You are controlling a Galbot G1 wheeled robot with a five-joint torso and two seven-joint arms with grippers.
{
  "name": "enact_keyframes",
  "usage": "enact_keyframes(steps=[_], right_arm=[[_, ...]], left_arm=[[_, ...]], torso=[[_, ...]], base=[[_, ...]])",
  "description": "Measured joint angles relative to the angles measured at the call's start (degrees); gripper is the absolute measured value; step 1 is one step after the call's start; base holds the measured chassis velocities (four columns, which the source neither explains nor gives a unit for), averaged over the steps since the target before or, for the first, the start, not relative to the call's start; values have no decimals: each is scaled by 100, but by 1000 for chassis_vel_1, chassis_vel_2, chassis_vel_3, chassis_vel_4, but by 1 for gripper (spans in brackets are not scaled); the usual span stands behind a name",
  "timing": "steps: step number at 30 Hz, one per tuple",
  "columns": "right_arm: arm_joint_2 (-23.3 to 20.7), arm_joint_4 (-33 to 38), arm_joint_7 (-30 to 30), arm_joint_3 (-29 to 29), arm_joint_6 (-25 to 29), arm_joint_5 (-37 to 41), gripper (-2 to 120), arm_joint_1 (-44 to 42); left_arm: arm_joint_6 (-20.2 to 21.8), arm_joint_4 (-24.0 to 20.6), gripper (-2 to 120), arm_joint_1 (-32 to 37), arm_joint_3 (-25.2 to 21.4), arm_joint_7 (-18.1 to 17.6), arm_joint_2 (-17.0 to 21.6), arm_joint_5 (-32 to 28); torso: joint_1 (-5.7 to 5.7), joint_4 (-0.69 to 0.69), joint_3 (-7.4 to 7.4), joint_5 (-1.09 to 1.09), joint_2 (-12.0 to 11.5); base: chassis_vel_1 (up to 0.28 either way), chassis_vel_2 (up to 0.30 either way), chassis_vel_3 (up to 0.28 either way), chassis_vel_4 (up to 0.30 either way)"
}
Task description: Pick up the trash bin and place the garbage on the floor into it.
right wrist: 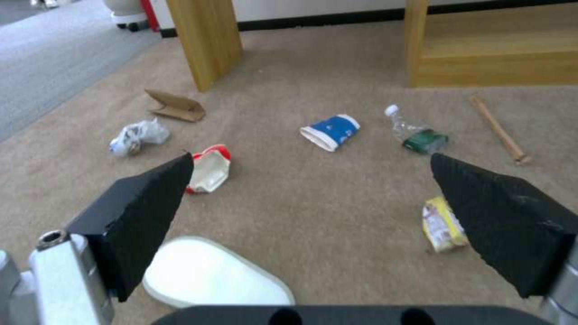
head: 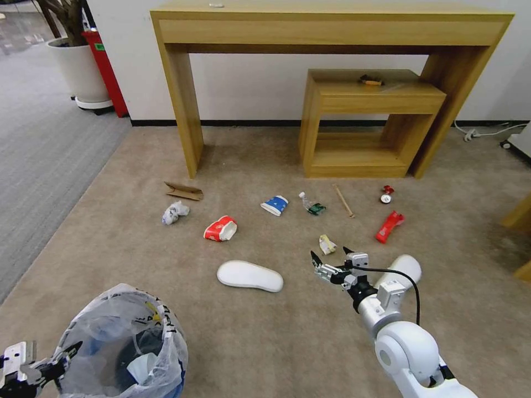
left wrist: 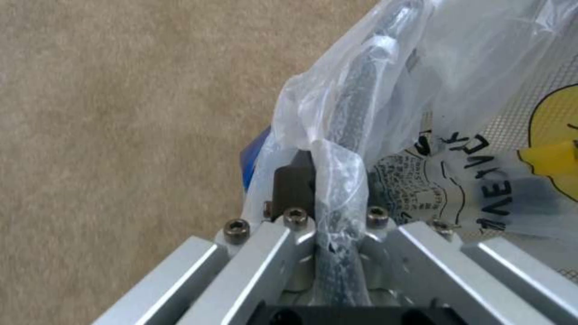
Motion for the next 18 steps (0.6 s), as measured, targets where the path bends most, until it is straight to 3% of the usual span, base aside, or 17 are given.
enact_keyframes(steps=[18], right_arm=[[16, -395, -70, -300, -74, -36, 100, 127]], left_arm=[[7, -68, 0, -23, 80, -9, -72, 69]], torso=[[0, 0, -1, 0, 0]], base=[[10, 202, -11, -203]])
